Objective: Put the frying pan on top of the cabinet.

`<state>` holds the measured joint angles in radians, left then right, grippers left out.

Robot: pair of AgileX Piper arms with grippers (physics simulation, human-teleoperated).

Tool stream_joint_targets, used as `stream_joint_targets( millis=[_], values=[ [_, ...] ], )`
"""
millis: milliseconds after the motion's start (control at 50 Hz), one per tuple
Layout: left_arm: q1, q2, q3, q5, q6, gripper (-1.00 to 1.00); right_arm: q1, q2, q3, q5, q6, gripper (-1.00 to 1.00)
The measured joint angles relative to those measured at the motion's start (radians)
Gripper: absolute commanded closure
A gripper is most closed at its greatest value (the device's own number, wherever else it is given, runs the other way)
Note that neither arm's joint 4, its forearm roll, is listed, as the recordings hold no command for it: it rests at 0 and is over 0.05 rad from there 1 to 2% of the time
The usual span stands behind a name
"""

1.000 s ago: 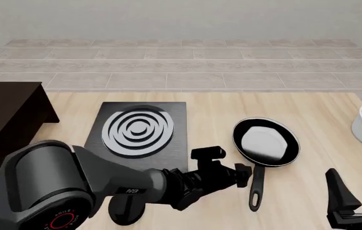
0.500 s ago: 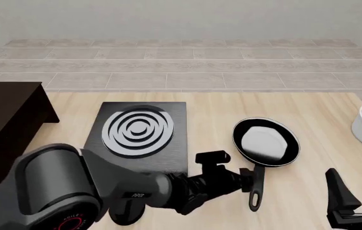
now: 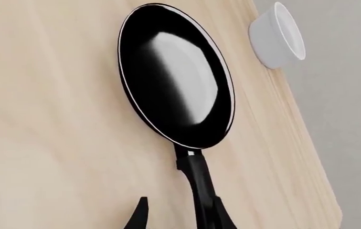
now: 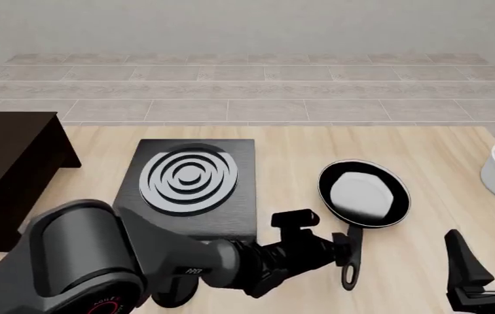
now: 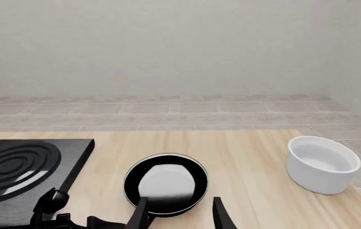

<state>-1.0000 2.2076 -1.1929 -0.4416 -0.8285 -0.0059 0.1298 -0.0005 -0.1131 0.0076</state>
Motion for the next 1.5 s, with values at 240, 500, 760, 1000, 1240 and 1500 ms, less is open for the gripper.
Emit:
stream_joint_targets(
  millis=[240, 500, 760, 1000, 1240, 1500],
  values=[
    [-0.012, 0.011, -0.013, -0.008, 0.008, -1.0, 0.001, 0.006, 0.0, -0.005, 0.0, -1.0],
    [-0.023, 0.019, -0.025, -0.01, 0.011, -1.0, 0.003, 0.006, 0.0, -0.005, -0.001, -1.0],
    [-0.039, 0.025, -0.033, -0.014, 0.003, -1.0, 0.004, 0.003, 0.0, -0.003, -0.002, -1.0],
    [-0.048, 0.031, -0.037, -0.022, 0.008, -1.0, 0.004, 0.008, 0.0, -0.007, 0.0, -1.0],
    [-0.055, 0.036, -0.042, -0.026, 0.023, -1.0, 0.004, 0.02, 0.0, -0.019, 0.001, -1.0],
    [-0.062, 0.045, -0.051, -0.03, 0.03, -1.0, 0.003, 0.025, 0.0, -0.024, 0.004, -1.0]
  ],
)
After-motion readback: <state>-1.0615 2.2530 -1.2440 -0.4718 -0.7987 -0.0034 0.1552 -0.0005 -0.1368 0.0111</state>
